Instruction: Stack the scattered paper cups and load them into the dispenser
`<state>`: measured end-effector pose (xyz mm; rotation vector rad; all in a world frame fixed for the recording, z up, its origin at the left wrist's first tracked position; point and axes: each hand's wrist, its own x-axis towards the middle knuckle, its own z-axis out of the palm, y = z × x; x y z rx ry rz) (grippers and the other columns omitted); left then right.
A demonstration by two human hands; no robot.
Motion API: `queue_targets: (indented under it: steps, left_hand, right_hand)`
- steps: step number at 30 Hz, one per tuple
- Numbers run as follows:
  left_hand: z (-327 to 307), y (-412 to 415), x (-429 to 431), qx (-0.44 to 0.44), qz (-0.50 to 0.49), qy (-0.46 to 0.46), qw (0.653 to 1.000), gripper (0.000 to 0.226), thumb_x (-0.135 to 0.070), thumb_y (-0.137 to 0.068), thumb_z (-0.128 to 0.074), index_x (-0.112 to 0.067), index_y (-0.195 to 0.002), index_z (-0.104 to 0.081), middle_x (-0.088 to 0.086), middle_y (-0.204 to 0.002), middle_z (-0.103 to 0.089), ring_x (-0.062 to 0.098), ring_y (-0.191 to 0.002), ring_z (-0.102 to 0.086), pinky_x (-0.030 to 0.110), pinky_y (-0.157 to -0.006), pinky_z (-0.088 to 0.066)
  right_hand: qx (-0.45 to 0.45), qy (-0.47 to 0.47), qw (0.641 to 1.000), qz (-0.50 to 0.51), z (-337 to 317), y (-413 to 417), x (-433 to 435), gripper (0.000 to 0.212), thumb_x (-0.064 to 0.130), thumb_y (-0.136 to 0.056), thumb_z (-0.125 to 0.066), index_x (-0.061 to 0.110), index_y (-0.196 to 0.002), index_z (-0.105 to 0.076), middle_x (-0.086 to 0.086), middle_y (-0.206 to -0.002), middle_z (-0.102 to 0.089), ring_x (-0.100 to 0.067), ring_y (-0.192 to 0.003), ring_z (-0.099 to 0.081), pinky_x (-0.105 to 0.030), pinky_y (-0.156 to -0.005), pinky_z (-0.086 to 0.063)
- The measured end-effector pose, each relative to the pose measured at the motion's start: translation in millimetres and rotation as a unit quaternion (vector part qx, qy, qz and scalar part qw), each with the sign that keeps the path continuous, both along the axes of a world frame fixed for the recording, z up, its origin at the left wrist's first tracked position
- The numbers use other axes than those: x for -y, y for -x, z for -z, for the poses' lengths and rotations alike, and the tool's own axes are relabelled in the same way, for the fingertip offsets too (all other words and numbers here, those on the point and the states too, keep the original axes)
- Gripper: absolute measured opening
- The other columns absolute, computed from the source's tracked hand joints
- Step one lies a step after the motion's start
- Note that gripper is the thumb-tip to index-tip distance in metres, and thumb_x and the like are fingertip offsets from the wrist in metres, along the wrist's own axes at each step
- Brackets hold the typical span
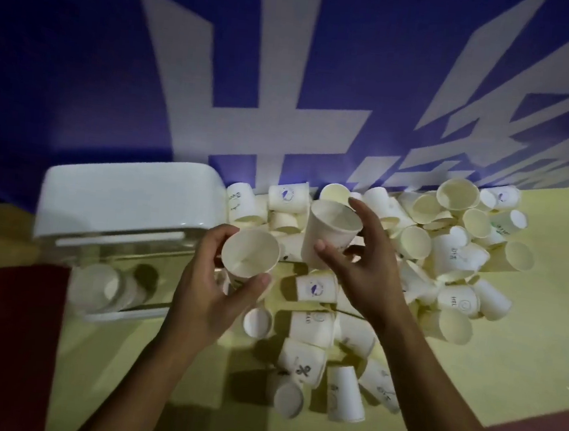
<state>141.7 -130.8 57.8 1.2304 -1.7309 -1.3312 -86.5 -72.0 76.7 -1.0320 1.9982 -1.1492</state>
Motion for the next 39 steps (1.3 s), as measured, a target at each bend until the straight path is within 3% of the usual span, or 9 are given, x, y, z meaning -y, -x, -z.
queue_targets:
  steps: [2, 5, 10, 15, 20, 30, 33, 36, 39]
  left_hand:
    - [-4.0, -34.8, -1.6, -0.013, 0.001, 0.009, 1.0, 0.066, -0.057, -0.076, -0.075, -0.032, -0.131, -0.049, -0.018, -0.125, -0.06, 0.011, -0.113, -0.061, 0.017, -0.084, -0.05]
    - [-9.3, -90.5, -2.3, -0.023, -0.01, 0.012, 1.0, 0.065, -0.053, -0.079, -0.075, -0.03, -0.134, -0.05, -0.012, -0.128, -0.062, 0.019, -0.116, -0.062, 0.026, -0.088, -0.053]
    - [-7.0, -164.9, 1.2, -0.001, -0.055, 0.029, 0.998, 0.061, -0.036, -0.078, -0.087, -0.025, -0.129, -0.054, -0.016, -0.121, -0.064, 0.012, -0.111, -0.064, 0.013, -0.082, -0.049]
    - [4.8, -211.6, 10.7, 0.019, -0.094, 0.042, 0.994, 0.068, -0.026, -0.071, -0.091, -0.022, -0.129, -0.057, -0.014, -0.121, -0.065, 0.01, -0.111, -0.064, 0.014, -0.083, -0.05]
    - [17.9, -227.9, 18.1, 0.035, -0.106, 0.062, 0.992, 0.069, -0.021, -0.073, -0.091, -0.025, -0.133, -0.058, -0.015, -0.129, -0.064, 0.01, -0.121, -0.06, 0.02, -0.094, -0.05]
    - [56.2, -214.2, 34.6, 0.108, -0.076, 0.014, 0.991, 0.071, -0.034, -0.075, -0.09, -0.03, -0.137, -0.057, -0.012, -0.129, -0.066, 0.008, -0.117, -0.062, 0.026, -0.092, -0.051]
    - [68.2, -212.5, 35.8, 0.168, -0.08, -0.009, 0.983, 0.08, -0.039, -0.076, -0.089, -0.028, -0.146, -0.052, -0.005, -0.138, -0.063, 0.013, -0.124, -0.059, 0.022, -0.093, -0.045]
    - [74.6, -212.3, 36.2, 0.159, -0.089, -0.05, 0.982, 0.085, -0.037, -0.075, -0.09, -0.03, -0.149, -0.05, -0.007, -0.141, -0.062, 0.011, -0.127, -0.056, 0.02, -0.094, -0.043]
    - [82.6, -213.6, 36.6, 0.163, -0.092, -0.08, 0.979, 0.085, -0.035, -0.072, -0.092, -0.031, -0.147, -0.051, -0.009, -0.137, -0.064, 0.01, -0.125, -0.059, 0.021, -0.096, -0.047]
  right_hand:
    - [-0.003, 0.008, 1.0, -0.024, -6.2, -37.2, -2.7, 0.075, 0.051, -0.084, -0.078, 0.04, -0.149, -0.043, 0.024, -0.142, -0.051, -0.005, -0.122, -0.056, -0.027, -0.089, -0.056]
    - [0.013, 0.029, 0.999, -0.044, -7.5, -95.0, -0.8, 0.071, 0.042, -0.086, -0.08, 0.039, -0.148, -0.045, 0.021, -0.143, -0.053, 0.0, -0.123, -0.055, -0.025, -0.09, -0.056]
    - [0.018, 0.056, 0.994, -0.087, -3.0, -173.7, 8.5, 0.071, 0.031, -0.08, -0.086, 0.033, -0.142, -0.052, 0.019, -0.139, -0.058, -0.006, -0.128, -0.055, -0.021, -0.094, -0.052]
    - [0.022, 0.067, 0.991, -0.118, 1.3, -225.6, 19.4, 0.067, 0.023, -0.076, -0.089, 0.033, -0.133, -0.056, 0.023, -0.13, -0.061, -0.001, -0.122, -0.058, -0.013, -0.087, -0.05]
    - [-0.002, 0.061, 0.99, -0.125, 11.3, -240.9, 21.3, 0.07, 0.024, -0.075, -0.091, 0.031, -0.135, -0.055, 0.022, -0.131, -0.061, -0.002, -0.121, -0.059, -0.017, -0.087, -0.052]
    - [-0.029, 0.043, 0.994, -0.1, 19.3, -237.1, 17.0, 0.074, 0.027, -0.074, -0.092, 0.026, -0.138, -0.055, 0.021, -0.133, -0.06, 0.004, -0.119, -0.057, -0.01, -0.086, -0.049]
    - [-0.039, 0.043, 0.994, -0.098, 19.0, -238.2, 18.9, 0.071, 0.026, -0.074, -0.092, 0.03, -0.135, -0.055, 0.023, -0.131, -0.06, 0.004, -0.118, -0.057, -0.01, -0.085, -0.048]
    - [-0.041, 0.05, 0.993, -0.101, 19.1, -241.4, 22.9, 0.072, 0.025, -0.073, -0.092, 0.039, -0.131, -0.052, 0.03, -0.128, -0.058, 0.007, -0.116, -0.058, -0.009, -0.085, -0.048]
    - [-0.049, 0.06, 0.991, -0.105, 21.2, -248.1, 29.0, 0.069, 0.03, -0.074, -0.091, 0.032, -0.132, -0.054, 0.026, -0.127, -0.06, 0.002, -0.117, -0.059, -0.013, -0.087, -0.05]
